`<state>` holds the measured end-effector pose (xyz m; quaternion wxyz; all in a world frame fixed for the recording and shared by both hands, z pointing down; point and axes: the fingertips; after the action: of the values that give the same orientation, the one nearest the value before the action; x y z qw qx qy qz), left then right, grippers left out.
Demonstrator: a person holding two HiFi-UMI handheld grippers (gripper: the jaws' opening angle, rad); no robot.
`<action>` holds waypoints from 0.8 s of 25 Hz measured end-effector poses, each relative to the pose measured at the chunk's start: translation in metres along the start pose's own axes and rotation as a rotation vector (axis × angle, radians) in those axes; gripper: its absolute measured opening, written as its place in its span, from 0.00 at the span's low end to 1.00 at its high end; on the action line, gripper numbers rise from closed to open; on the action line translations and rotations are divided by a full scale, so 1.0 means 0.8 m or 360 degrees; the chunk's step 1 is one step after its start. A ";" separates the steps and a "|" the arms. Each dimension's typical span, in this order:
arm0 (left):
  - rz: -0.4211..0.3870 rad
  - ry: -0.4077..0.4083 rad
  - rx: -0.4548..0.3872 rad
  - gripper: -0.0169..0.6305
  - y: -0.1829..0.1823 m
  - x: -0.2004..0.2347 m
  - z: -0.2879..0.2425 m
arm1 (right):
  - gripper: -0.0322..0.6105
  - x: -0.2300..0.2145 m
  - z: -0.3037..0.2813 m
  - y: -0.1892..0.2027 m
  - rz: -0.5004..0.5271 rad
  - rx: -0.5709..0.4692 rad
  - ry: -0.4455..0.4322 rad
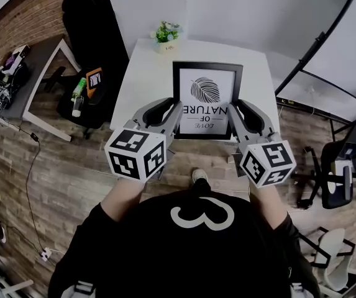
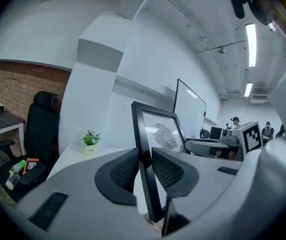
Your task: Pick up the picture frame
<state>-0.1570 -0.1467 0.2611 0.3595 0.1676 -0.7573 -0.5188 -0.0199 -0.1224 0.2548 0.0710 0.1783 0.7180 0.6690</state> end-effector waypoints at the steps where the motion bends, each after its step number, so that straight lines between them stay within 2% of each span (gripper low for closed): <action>1: 0.0004 0.0005 0.0002 0.17 0.000 0.000 -0.002 | 0.20 -0.001 0.000 0.000 -0.0005 -0.0002 0.0002; 20: 0.0004 0.0106 0.0031 0.17 0.018 -0.026 0.004 | 0.20 -0.001 0.040 0.008 -0.0012 0.0015 0.0098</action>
<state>-0.1431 -0.1260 0.2659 0.3835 0.1872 -0.7502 -0.5050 -0.0076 -0.0923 0.2577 0.0505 0.1553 0.7236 0.6706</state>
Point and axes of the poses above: the fingertips, and each gripper's own axes: z backward along the fingers, x to its left, y out of its underside, and after that the axes turned 10 degrees about z, right-handed
